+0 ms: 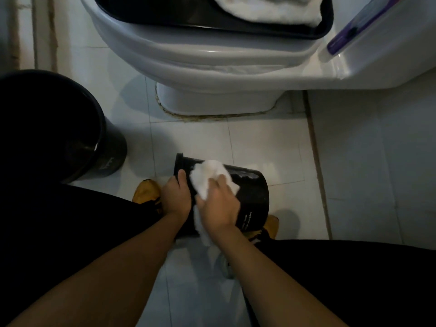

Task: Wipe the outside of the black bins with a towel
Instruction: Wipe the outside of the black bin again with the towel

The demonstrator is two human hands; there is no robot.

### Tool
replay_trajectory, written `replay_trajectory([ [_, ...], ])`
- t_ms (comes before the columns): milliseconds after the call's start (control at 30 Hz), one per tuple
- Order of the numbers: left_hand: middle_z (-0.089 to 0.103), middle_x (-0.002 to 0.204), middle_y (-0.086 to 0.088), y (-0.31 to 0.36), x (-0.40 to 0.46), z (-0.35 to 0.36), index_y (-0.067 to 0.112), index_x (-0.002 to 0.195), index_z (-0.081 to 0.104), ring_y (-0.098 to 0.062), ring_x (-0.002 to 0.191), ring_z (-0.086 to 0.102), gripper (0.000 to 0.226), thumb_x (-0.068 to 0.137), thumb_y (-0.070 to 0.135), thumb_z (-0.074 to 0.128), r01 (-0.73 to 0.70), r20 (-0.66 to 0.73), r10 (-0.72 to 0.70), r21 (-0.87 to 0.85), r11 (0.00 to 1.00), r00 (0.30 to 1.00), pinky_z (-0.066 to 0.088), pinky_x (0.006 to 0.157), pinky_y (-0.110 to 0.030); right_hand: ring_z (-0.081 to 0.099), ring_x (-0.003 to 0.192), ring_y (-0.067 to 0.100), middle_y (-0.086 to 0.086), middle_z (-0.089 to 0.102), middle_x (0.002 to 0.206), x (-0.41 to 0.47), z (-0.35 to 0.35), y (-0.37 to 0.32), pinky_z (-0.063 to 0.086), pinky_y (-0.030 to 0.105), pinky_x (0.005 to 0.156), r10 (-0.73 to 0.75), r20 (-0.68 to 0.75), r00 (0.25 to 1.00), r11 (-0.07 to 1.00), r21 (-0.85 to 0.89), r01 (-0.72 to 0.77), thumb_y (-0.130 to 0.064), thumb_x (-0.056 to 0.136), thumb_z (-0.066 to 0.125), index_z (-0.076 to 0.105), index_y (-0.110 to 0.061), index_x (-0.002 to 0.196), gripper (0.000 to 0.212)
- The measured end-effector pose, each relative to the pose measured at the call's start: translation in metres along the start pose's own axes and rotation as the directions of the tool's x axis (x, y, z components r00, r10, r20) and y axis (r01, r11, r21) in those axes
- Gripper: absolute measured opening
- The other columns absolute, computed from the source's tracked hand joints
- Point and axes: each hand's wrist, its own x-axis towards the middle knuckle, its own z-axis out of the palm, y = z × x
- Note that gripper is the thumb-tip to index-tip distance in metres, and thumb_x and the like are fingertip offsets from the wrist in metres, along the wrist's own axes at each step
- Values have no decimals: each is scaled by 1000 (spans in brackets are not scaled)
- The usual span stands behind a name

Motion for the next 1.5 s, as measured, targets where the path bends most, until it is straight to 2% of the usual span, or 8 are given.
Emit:
replay_trajectory([
  [133, 65, 80, -14, 0, -4, -4, 3, 81, 62, -29, 78, 62, 43, 103, 31, 39, 8, 9, -7, -122, 992, 1000, 47, 68, -31, 65, 86, 28, 10, 58, 115, 8, 0, 24, 52, 34, 65, -256, 94, 962, 966, -8, 258, -34, 81, 72, 64, -11, 112, 40],
  [300, 64, 81, -15, 7, -2, -1, 6, 82, 61, -30, 77, 63, 45, 103, 38, 36, 65, 12, -64, -122, 990, 998, 53, 72, -38, 57, 108, 23, 6, 46, 136, 28, -17, 27, 49, 33, 80, 142, -28, 989, 988, -50, -144, -37, 94, 60, 53, -11, 129, 45],
  [533, 65, 80, -13, 3, -4, -5, 6, 80, 63, -29, 79, 62, 44, 102, 35, 39, 130, 44, -124, -187, 974, 991, 50, 75, -36, 62, 103, 24, 6, 55, 127, 4, 3, 16, 53, 37, 83, -247, 124, 961, 965, 125, 232, -38, 92, 60, 58, -13, 123, 40],
  [633, 60, 77, -17, 8, 1, -4, 1, 79, 60, -31, 70, 60, 44, 103, 32, 39, 84, 34, -80, -156, 984, 996, 49, 59, -29, 59, 106, 27, 7, 49, 133, 33, -6, 18, 51, 38, 82, -72, 66, 995, 997, 40, 70, -37, 94, 59, 57, -10, 126, 42],
  [733, 63, 82, -21, 8, 6, 0, -1, 82, 61, -35, 79, 61, 47, 103, 34, 38, 88, 35, -83, -157, 984, 996, 52, 71, -39, 59, 105, 26, 7, 51, 129, 46, -19, 10, 44, 32, 75, 122, 26, 992, 992, 33, -123, -36, 95, 59, 56, -9, 123, 39],
  [933, 59, 83, -11, 4, 3, -3, 12, 76, 55, -27, 83, 56, 36, 103, 26, 35, 97, 53, -90, -158, 983, 995, 42, 75, -30, 61, 104, 23, 3, 56, 127, 6, -11, 21, 45, 29, 86, -251, 230, 940, 961, 176, 213, -33, 92, 61, 57, -13, 125, 39],
  [1233, 48, 65, -6, 9, 10, 2, 20, 59, 42, -22, 66, 47, 45, 103, 26, 34, 61, 34, -58, -115, 992, 998, 37, 62, -30, 58, 104, 25, 6, 51, 126, 51, -6, -26, 43, 33, 76, 94, 37, 995, 994, 57, -96, -36, 93, 62, 60, -12, 119, 35],
  [1500, 47, 63, -6, 9, 9, 1, 17, 59, 42, -23, 67, 48, 44, 102, 22, 36, 99, 38, -95, -121, 988, 995, 38, 64, -31, 63, 96, 25, 5, 58, 118, 0, -4, 30, 51, 35, 73, -304, 142, 942, 953, 59, 298, -35, 83, 71, 63, -13, 117, 41],
])
